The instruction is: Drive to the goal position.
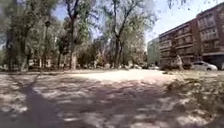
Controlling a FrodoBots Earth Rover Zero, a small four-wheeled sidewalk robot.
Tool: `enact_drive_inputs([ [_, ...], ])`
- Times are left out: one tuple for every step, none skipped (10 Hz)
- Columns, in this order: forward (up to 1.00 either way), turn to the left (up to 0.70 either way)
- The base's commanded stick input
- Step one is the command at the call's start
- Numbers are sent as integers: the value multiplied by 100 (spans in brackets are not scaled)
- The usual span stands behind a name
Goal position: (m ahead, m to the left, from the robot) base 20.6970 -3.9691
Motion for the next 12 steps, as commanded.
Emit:
enact_drive_inputs([
  [70,0],
  [70,0],
  [70,0],
  [70,0],
  [70,0],
  [70,0],
  [70,0],
  [70,0],
  [70,0],
  [70,0],
  [70,0],
  [70,0],
])
